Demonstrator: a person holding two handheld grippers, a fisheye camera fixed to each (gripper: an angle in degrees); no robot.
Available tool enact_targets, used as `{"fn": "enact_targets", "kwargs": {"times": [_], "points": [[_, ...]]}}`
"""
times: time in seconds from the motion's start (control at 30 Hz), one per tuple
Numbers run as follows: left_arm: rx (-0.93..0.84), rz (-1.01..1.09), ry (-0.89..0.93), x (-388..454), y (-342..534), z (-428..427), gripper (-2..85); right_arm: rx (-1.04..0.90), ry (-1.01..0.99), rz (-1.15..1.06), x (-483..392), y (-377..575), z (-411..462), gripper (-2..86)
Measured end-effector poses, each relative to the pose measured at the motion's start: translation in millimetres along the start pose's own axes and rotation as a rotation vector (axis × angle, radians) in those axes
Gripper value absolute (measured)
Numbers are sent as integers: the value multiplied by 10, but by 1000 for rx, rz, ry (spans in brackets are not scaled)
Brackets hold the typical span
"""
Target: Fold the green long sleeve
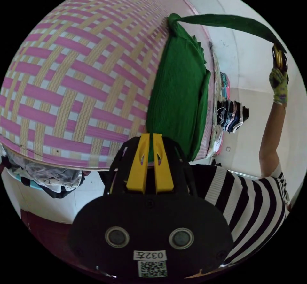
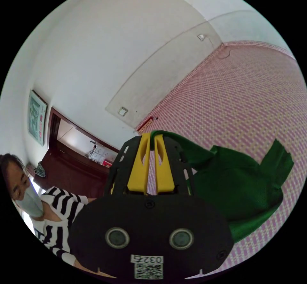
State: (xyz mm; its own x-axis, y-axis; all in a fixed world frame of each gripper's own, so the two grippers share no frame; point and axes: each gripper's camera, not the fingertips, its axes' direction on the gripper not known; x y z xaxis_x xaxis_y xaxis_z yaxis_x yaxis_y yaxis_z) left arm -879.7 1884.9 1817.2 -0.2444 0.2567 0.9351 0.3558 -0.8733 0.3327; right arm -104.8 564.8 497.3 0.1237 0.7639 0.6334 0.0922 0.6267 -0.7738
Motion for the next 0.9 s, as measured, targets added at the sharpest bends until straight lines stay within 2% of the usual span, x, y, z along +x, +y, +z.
{"fn": "enact_targets", "kwargs": {"times": [0.13,0.4,0.57,0.73,0.9], "points": [[21,86,33,350,65,-137,-16,36,44,-12,-173,-252,-270,-8],[-102,332,-126,1406,49,-44,-17,87,138,-26,-351,199,-1421,-9],[-241,382,-162,1604,6,371,-17,190,188,151,262,1073,-2146,-9],[-343,390,-214,1642,-28,659,-17,221,187,355,1033,1661,-2224,-8],[-369,402,-187,1764,-56,615,-17,288,182,353,1113,1797,-2350,-8]]}}
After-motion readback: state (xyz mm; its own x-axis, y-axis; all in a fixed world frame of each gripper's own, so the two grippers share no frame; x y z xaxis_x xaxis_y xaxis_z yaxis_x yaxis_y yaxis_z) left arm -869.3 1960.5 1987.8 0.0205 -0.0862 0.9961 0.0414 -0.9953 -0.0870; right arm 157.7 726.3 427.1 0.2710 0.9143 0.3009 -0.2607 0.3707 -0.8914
